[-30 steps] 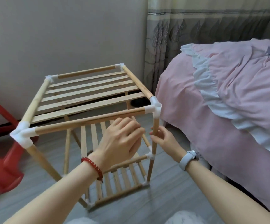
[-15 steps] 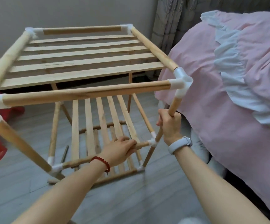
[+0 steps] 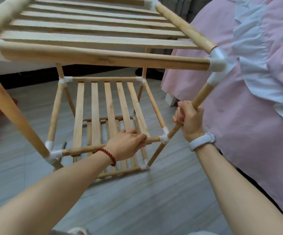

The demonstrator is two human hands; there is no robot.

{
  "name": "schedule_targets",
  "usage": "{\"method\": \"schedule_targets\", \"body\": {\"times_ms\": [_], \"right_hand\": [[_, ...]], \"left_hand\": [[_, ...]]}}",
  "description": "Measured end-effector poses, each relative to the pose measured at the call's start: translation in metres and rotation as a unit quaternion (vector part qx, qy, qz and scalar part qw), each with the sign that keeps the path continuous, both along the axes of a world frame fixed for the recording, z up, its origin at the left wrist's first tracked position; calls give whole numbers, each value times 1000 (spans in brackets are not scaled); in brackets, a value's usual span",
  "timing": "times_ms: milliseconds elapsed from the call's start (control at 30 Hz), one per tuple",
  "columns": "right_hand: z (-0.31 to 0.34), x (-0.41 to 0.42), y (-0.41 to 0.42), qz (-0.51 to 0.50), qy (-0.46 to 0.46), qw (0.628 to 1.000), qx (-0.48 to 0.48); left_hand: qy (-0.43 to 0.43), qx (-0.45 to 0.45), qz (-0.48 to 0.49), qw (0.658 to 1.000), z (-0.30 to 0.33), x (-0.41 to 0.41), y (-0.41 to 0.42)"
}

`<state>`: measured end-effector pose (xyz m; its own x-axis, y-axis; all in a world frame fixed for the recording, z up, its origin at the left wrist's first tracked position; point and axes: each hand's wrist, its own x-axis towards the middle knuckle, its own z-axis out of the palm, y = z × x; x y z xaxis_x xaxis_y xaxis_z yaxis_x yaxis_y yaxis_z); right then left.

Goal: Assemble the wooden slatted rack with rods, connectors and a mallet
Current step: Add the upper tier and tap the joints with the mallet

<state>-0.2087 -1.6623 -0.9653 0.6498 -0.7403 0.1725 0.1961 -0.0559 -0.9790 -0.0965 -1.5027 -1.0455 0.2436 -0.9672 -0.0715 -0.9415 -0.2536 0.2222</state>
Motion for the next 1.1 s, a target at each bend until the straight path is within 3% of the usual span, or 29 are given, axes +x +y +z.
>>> {"method": "schedule_targets", "body": {"times_ms": [200, 400, 700, 800, 900, 967, 1033, 1100], "right_hand": [[2, -4, 16, -10, 59, 998, -32], [21, 1, 52, -2, 144, 986, -89], [39, -12, 104, 94, 220, 968, -81], [37, -16, 116, 178, 243, 945, -124], [45, -30, 113, 286, 290, 901, -150], [60, -37, 100, 237, 261, 916, -193], [86, -40, 86, 115, 161, 950, -242], [112, -38, 73, 6, 51, 941, -335]], "left_hand": [[13, -17, 11, 1000, -7, -6, 12], [-43, 25, 41, 998, 13, 0, 31], [-165, 103, 74, 978, 36, 3, 54], [-115, 132, 128, 976, 50, 1, 59], [-27, 18, 194, 981, 83, 0, 75], [-7, -120, 221, 968, 116, -3, 86], [-9, -290, 230, 929, 150, -11, 98], [-63, -473, 216, 852, 181, -25, 105]]}}
